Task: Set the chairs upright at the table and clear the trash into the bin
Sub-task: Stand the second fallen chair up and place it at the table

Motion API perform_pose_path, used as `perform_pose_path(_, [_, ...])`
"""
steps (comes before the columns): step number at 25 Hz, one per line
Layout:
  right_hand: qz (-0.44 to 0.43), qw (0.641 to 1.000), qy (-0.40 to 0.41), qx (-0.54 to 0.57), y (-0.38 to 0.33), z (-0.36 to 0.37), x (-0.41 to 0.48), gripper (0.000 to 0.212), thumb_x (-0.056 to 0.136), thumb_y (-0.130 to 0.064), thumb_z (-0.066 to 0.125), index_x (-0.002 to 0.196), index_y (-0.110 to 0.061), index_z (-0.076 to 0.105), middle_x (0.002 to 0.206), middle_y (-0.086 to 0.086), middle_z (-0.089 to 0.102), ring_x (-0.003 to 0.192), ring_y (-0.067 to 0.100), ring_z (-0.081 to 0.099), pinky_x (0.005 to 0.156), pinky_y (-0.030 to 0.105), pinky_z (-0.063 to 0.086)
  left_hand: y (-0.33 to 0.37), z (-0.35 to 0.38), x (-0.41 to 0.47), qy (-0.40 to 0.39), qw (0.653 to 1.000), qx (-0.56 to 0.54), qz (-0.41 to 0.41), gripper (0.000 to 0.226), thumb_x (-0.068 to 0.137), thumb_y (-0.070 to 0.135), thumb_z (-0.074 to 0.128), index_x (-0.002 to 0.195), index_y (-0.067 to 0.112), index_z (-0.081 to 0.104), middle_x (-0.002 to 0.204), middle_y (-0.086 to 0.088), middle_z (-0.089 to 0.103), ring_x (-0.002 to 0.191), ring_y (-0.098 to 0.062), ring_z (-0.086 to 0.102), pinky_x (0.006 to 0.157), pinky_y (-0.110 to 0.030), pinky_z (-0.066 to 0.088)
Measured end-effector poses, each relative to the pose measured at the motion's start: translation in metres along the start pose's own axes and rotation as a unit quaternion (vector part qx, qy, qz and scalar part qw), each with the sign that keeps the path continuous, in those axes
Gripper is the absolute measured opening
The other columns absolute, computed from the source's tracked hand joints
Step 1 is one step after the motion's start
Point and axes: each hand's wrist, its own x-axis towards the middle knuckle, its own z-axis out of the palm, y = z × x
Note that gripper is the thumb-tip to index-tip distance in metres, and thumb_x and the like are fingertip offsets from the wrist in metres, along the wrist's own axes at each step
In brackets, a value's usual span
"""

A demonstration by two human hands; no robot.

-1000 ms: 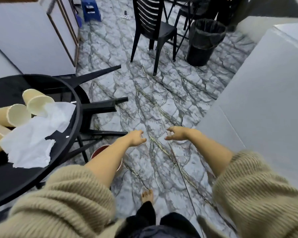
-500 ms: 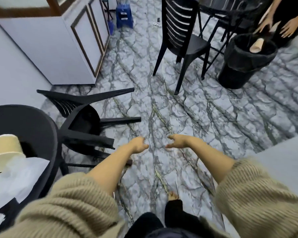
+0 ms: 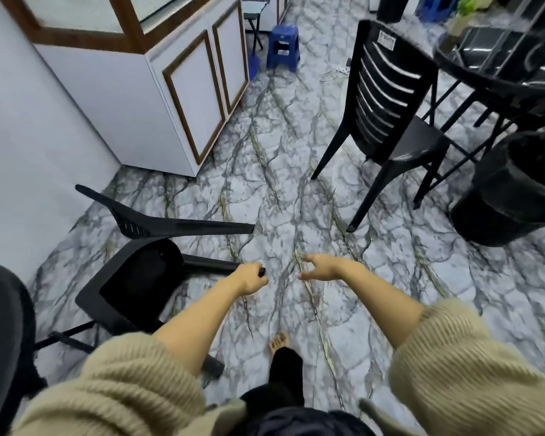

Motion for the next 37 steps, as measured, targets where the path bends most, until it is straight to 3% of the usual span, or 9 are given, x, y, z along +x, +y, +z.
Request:
perform_pose_path(2, [-0.022,1.000,-0.001,-0.020,0.003,-0.038,0.031,0.074,0.090,-0.044,0.051,0.146,-0.013,0.014,0.157,0.008,0.015,0.141,0.025,0.022,0.115,0.039,0.023,0.010,-0.033,0.035,0.003,1.000,-0.020,-0.004,0.043,0.097,0.026,0.043,0.134,0.004,0.040,0.143,-0.020,0.040,0.127,-0.031,0.044,0.101,-0.037,0.038])
perform_pose_path(4, [-0.031,0.999,-0.004,-0.025,0.005,-0.078,0.059,0.073,0.090,-0.044,0.050,0.146,-0.011,0.014,0.156,0.009,0.014,0.142,0.026,0.021,0.114,0.038,0.023,0.021,-0.063,0.063,0.015,0.999,-0.041,-0.007,0.056,0.098,0.025,0.042,0.144,0.000,0.024,0.151,-0.019,0.031,0.136,-0.032,0.035,0.110,-0.036,0.033])
perform_pose_path(12, [-0.110,0.988,-0.040,-0.100,-0.003,-0.232,0.204,0.075,0.090,-0.041,0.052,0.146,-0.012,0.013,0.156,0.009,0.015,0.141,0.026,0.021,0.116,0.040,0.023,0.029,-0.173,0.203,0.086,0.988,-0.125,-0.037,0.049,0.096,0.017,0.045,0.140,-0.001,0.032,0.149,-0.019,0.034,0.137,-0.029,0.035,0.110,-0.035,0.031])
perform_pose_path(19, [-0.211,0.957,-0.098,-0.173,-0.046,-0.366,0.317,0.072,0.091,-0.039,0.051,0.146,-0.011,0.013,0.156,0.010,0.015,0.141,0.026,0.023,0.114,0.038,0.024,0.006,-0.274,0.290,0.134,0.961,-0.193,-0.144,0.057,0.093,0.020,0.047,0.144,0.002,0.027,0.151,-0.020,0.032,0.138,-0.031,0.032,0.113,-0.037,0.031])
perform_pose_path(28, [-0.321,0.891,-0.142,-0.287,-0.178,-0.463,0.450,0.070,0.091,-0.035,0.052,0.145,-0.010,0.015,0.156,0.010,0.015,0.141,0.026,0.021,0.113,0.036,0.022,-0.095,-0.356,0.351,0.187,0.895,-0.290,-0.282,0.050,0.095,0.020,0.046,0.139,-0.002,0.034,0.147,-0.021,0.037,0.134,-0.032,0.038,0.106,-0.035,0.035])
perform_pose_path(33, [-0.355,0.863,-0.152,-0.326,-0.253,-0.497,0.511,0.070,0.091,-0.034,0.053,0.145,-0.009,0.016,0.155,0.011,0.018,0.140,0.026,0.025,0.111,0.034,0.025,-0.147,-0.402,0.371,0.212,0.856,-0.342,-0.324,0.057,0.096,0.021,0.046,0.144,0.000,0.024,0.153,-0.018,0.027,0.140,-0.030,0.030,0.113,-0.035,0.029])
perform_pose_path(37, [-0.380,0.826,-0.191,-0.370,-0.315,-0.503,0.551,0.070,0.091,-0.035,0.053,0.145,-0.011,0.016,0.155,0.011,0.018,0.140,0.028,0.023,0.113,0.038,0.024,-0.188,-0.429,0.377,0.222,0.826,-0.368,-0.364,0.054,0.096,0.020,0.046,0.143,0.000,0.027,0.151,-0.019,0.031,0.138,-0.031,0.033,0.112,-0.036,0.032])
